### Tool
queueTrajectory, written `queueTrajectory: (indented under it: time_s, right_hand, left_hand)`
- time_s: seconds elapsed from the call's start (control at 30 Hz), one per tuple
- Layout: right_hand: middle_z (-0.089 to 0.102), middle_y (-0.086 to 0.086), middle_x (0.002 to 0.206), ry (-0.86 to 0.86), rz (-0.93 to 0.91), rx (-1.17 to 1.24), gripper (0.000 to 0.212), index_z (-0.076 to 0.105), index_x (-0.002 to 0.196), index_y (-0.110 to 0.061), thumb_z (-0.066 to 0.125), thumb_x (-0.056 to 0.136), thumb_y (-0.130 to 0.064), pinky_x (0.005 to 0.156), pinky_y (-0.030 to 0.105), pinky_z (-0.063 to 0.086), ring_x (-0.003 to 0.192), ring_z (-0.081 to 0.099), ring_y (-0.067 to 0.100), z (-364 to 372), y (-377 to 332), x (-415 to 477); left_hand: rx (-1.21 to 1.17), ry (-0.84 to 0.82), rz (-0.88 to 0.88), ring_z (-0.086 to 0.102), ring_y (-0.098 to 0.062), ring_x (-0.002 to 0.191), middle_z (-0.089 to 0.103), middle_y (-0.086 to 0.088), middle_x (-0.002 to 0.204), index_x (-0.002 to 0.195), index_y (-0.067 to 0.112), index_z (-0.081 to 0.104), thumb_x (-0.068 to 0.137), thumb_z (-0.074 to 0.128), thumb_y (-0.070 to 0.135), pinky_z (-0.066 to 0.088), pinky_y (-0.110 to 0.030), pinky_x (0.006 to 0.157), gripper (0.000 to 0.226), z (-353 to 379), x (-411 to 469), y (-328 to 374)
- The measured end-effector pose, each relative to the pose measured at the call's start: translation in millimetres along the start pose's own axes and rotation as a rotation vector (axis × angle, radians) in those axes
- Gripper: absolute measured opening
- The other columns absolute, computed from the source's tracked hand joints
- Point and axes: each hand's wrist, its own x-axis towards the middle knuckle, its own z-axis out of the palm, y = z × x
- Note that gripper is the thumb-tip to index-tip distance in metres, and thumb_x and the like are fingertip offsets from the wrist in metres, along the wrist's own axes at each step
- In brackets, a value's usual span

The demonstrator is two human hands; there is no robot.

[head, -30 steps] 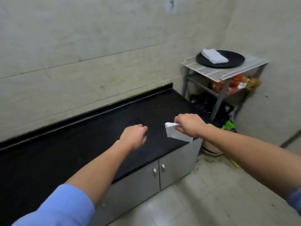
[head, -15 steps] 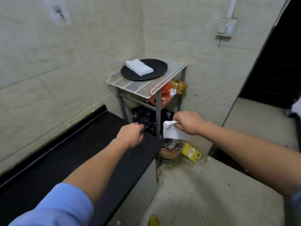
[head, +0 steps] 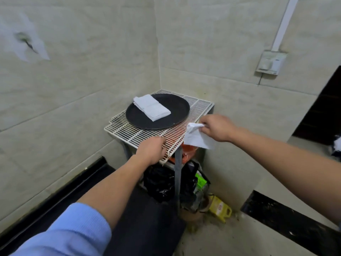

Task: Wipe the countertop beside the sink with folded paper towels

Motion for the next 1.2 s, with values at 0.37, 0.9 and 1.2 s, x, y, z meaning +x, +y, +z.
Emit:
queueTrajectory:
  time_s: [0.37, 0.9, 1.2]
  right_hand:
    - [0.065, 0.003, 0.110, 0.010, -0.376, 0.052, 0.020, 0.062, 0.108, -0.023, 0.054, 0.093, -0.034, 0.074, 0.033, 0.041, 0.101, 0.057, 0.025, 16.3, 47.4, 223.7]
    - [0.055, -0.004, 0.092, -0.274, -0.711, 0.066, 0.030, 0.038, 0.065, -0.033, 0.054, 0.090, -0.034, 0.068, 0.033, 0.038, 0.088, 0.052, 0.022, 69.5, 13.0, 359.2]
    - [0.058, -0.002, 0.125, -0.322, -0.653, -0.023, 0.032, 0.055, 0.122, -0.026, 0.051, 0.093, -0.037, 0.078, 0.033, 0.041, 0.109, 0.054, 0.023, 112.5, 0.7, 410.6]
  left_hand:
    - [-0.085, 0.043, -0.400, 0.058, -0.025, 0.099, 0.059, -0.005, 0.106, 0.107, 0.016, 0.059, 0.090, 0.052, 0.026, 0.049, -0.037, 0.080, 0.022, 27.1, 119.9, -35.9]
    - [-0.031, 0.002, -0.708, 0.056, -0.027, 0.098, 0.056, -0.006, 0.105, 0.108, 0.016, 0.057, 0.090, 0.052, 0.029, 0.049, -0.041, 0.080, 0.022, 37.1, 159.8, -57.6]
    - [-0.022, 0.050, -0.742, 0.054, -0.026, 0.099, 0.056, -0.006, 0.105, 0.110, 0.015, 0.058, 0.091, 0.051, 0.027, 0.048, -0.040, 0.082, 0.023, 42.5, 173.8, -94.0]
